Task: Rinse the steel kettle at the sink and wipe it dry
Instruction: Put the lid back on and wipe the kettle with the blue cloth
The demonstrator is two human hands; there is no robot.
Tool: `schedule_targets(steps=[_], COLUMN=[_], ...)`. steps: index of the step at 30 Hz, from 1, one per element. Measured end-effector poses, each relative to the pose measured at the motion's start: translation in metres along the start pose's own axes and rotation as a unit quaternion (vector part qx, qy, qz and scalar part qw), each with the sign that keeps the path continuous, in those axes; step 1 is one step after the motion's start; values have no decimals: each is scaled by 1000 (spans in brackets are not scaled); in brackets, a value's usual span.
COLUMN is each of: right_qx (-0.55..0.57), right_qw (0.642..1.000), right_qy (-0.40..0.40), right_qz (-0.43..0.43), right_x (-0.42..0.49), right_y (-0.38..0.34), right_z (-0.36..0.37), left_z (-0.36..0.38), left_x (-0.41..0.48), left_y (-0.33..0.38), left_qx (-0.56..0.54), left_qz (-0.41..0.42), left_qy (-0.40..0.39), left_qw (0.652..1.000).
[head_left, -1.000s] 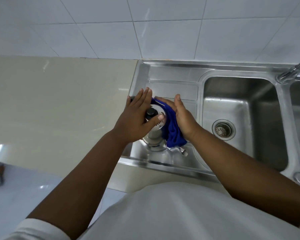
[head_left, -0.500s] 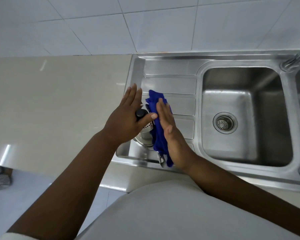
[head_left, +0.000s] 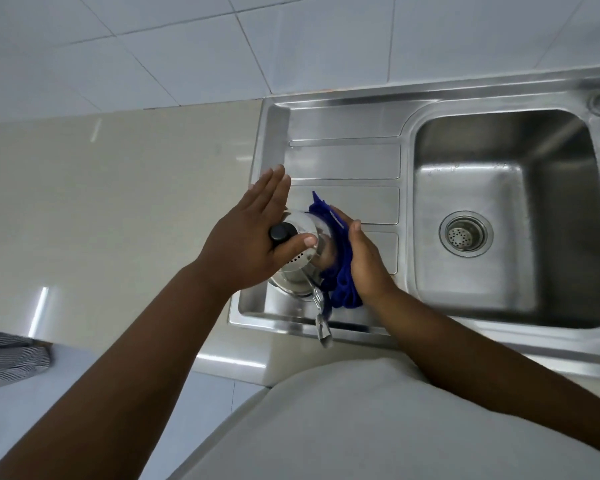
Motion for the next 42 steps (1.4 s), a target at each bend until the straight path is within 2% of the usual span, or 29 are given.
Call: schedule_targets(steps=[3,6,10,13,15,18,20,22,25,29,31,34,36,42], right_qx=[8,-55,-179,-216,-199,-105,-93,-74,-32,24,9,-80,-93,-128], right_qw=[1000,996,957,937,955,993,995,996,997,998,995,983,985,991], right_qy=[16,-1,-63,-60,-56,-28,-11,2,33,45,29,-10,-14,-22], right_qz=[-18,-76,-221,-268,-212,-40,31,59,57,-32,-96,-167,-142,40], right_x=[-21,-48,-59,-28,-1,27,38,41,28,-5,-13,-6,8,49], right_y=[0,-14,-54,-64,-57,-36,-18,-2,7,-1,-14,-32,-36,-12], right_z=[6,19,44,40,29,10,2,-5,-8,5,14,23,20,0], left_z=[0,1,3,4,3,3,3,3,1,1,1,0,-1,1], left_x=[-2,-3,-2,0,1,3,4,4,4,3,3,4,3,4], left_y=[0,-1,-1,2,2,4,2,3,8,10,11,12,13,10], left_qx=[-17,-29,-62,-67,-44,-14,-18,-22,-27,-21,-21,-24,-26,-24], left_qz=[-1,0,12,40,61,96,99,102,128,150,153,151,149,138], left_qy=[3,-2,-18,-30,-35,-41,-44,-45,-52,-69,-69,-65,-65,-65], left_qw=[1000,1000,998,996,997,994,994,994,990,986,986,986,986,988])
Point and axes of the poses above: each hand's wrist, its own x-axis towards the middle knuckle, its own z-axis out of the palm, y = z × x, the point moved 8 cm from there along x, towards the middle knuckle, and after that the axes turned 3 degrees about y, right-handed, at the moved point
